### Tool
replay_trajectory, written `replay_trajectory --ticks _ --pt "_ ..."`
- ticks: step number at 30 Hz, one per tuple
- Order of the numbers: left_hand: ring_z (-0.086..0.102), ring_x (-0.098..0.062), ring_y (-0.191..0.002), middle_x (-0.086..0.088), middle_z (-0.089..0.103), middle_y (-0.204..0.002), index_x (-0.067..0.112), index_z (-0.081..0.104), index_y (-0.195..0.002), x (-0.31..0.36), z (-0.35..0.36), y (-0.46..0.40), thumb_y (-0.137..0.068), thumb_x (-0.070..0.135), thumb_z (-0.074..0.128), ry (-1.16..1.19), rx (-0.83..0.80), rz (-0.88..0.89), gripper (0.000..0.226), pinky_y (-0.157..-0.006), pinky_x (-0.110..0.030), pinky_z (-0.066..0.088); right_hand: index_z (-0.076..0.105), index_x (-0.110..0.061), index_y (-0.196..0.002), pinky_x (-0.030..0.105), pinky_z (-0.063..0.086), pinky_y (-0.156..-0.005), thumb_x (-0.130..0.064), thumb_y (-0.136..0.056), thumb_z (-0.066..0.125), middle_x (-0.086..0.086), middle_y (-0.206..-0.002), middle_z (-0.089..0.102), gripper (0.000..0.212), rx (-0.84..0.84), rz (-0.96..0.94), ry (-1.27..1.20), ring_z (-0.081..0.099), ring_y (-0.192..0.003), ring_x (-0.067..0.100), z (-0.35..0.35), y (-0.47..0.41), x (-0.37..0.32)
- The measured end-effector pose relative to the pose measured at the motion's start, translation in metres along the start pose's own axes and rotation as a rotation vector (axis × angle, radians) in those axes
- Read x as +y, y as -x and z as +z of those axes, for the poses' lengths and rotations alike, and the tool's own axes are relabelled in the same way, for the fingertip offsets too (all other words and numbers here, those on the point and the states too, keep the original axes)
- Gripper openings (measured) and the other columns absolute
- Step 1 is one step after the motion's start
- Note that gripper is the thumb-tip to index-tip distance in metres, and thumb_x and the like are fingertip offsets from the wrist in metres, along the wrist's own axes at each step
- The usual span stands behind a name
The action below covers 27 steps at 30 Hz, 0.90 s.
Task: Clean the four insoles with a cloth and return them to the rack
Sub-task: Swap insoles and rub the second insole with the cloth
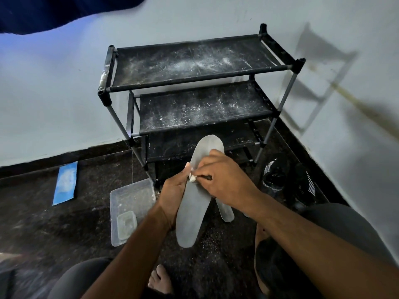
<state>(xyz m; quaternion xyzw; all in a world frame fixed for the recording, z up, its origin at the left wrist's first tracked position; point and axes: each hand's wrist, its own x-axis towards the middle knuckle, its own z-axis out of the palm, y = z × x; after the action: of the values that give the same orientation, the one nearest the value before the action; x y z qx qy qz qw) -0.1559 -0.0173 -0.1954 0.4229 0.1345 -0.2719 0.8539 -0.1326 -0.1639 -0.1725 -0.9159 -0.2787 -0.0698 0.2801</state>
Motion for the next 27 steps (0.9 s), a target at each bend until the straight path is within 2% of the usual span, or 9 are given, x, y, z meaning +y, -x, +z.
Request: replay_trajectory --ticks 3,6,9,12,15,18,20,22,27 --pt "0.072 -0.030 -0.077 -0.023 0.072 -0.101 -0.003 0.070 -0.120 0.001 0.001 0.001 -0.107 0.042 0.037 0.005 -0.029 -0.017 0.057 -0.069 -0.038 0.062 0.077 -0.019 -0.102 0.022 0.040 -0.077 -0.024 -0.087 0.071 -0.007 -0.091 0.068 0.017 0.141 0.142 -0.035 0.043 -0.088 0.005 -0.009 -0.005 0.010" --pt "0.065 -0.034 -0.084 -0.031 0.065 -0.113 -0.002 0.054 -0.142 0.001 0.000 0.004 -0.107 0.053 0.030 -0.032 -0.126 -0.092 0.069 -0.070 -0.036 0.058 0.075 -0.017 -0.106 0.012 0.034 -0.073 -0.024 -0.085 0.075 -0.005 -0.093 0.069 0.022 0.347 0.339 -0.007 0.047 -0.089 0.006 -0.022 -0.010 0.028" --pt "0.063 -0.033 -0.086 -0.031 0.066 -0.115 0.002 0.063 -0.135 0.000 -0.003 0.004 -0.106 0.056 0.031 -0.096 -0.149 -0.108 0.069 -0.071 -0.035 0.056 0.075 -0.017 -0.106 0.017 0.036 -0.076 -0.025 -0.086 0.073 -0.004 -0.093 0.069 0.021 0.328 0.343 0.036 0.047 -0.089 0.006 -0.020 -0.008 0.028" --pt "0.068 -0.032 -0.082 -0.025 0.071 -0.107 0.004 0.075 -0.117 0.001 0.001 0.003 -0.108 0.049 0.035 -0.083 -0.076 -0.049 0.060 -0.077 -0.040 0.056 0.076 -0.018 -0.103 0.023 0.040 -0.080 -0.025 -0.089 0.069 -0.005 -0.092 0.068 0.017 0.192 0.175 0.058 0.043 -0.088 0.007 -0.005 -0.001 0.011" --pt "0.070 -0.027 -0.079 -0.017 0.072 -0.097 0.003 0.072 -0.111 0.003 0.002 0.004 -0.107 0.043 0.042 -0.007 -0.018 -0.008 0.050 -0.077 -0.040 0.059 0.076 -0.018 -0.102 0.022 0.039 -0.078 -0.023 -0.088 0.069 -0.006 -0.090 0.069 0.017 0.074 0.066 -0.004 0.043 -0.087 0.005 0.002 0.001 0.001" --pt "0.068 -0.033 -0.084 -0.027 0.069 -0.110 0.000 0.067 -0.126 0.004 0.001 0.006 -0.107 0.048 0.035 -0.035 -0.062 -0.035 0.060 -0.081 -0.043 0.055 0.076 -0.017 -0.101 0.026 0.045 -0.078 -0.024 -0.085 0.073 -0.005 -0.091 0.069 0.018 0.223 0.169 -0.040 0.048 -0.087 0.007 -0.010 -0.006 0.011" --pt "0.065 -0.035 -0.085 -0.032 0.065 -0.114 0.000 0.057 -0.140 0.004 0.001 0.007 -0.108 0.052 0.030 -0.070 -0.117 -0.078 0.067 -0.075 -0.038 0.056 0.076 -0.016 -0.103 0.026 0.046 -0.078 -0.023 -0.084 0.075 -0.004 -0.091 0.069 0.020 0.358 0.301 -0.027 0.050 -0.088 0.009 -0.021 -0.010 0.022" --pt "0.066 -0.034 -0.085 -0.031 0.065 -0.115 0.001 0.055 -0.142 0.002 0.001 0.006 -0.108 0.053 0.029 -0.092 -0.135 -0.086 0.068 -0.071 -0.036 0.059 0.075 -0.016 -0.103 0.026 0.046 -0.080 -0.024 -0.085 0.074 -0.004 -0.092 0.069 0.020 0.395 0.354 -0.008 0.050 -0.088 0.008 -0.023 -0.009 0.025" --pt "0.069 -0.025 -0.076 -0.015 0.070 -0.095 0.006 0.073 -0.110 0.003 0.001 0.003 -0.106 0.046 0.042 -0.047 -0.028 -0.027 0.051 -0.069 -0.035 0.058 0.077 -0.019 -0.100 0.022 0.039 -0.080 -0.026 -0.091 0.065 -0.006 -0.088 0.068 0.016 0.125 0.062 0.052 0.039 -0.086 0.002 0.006 0.004 -0.003"
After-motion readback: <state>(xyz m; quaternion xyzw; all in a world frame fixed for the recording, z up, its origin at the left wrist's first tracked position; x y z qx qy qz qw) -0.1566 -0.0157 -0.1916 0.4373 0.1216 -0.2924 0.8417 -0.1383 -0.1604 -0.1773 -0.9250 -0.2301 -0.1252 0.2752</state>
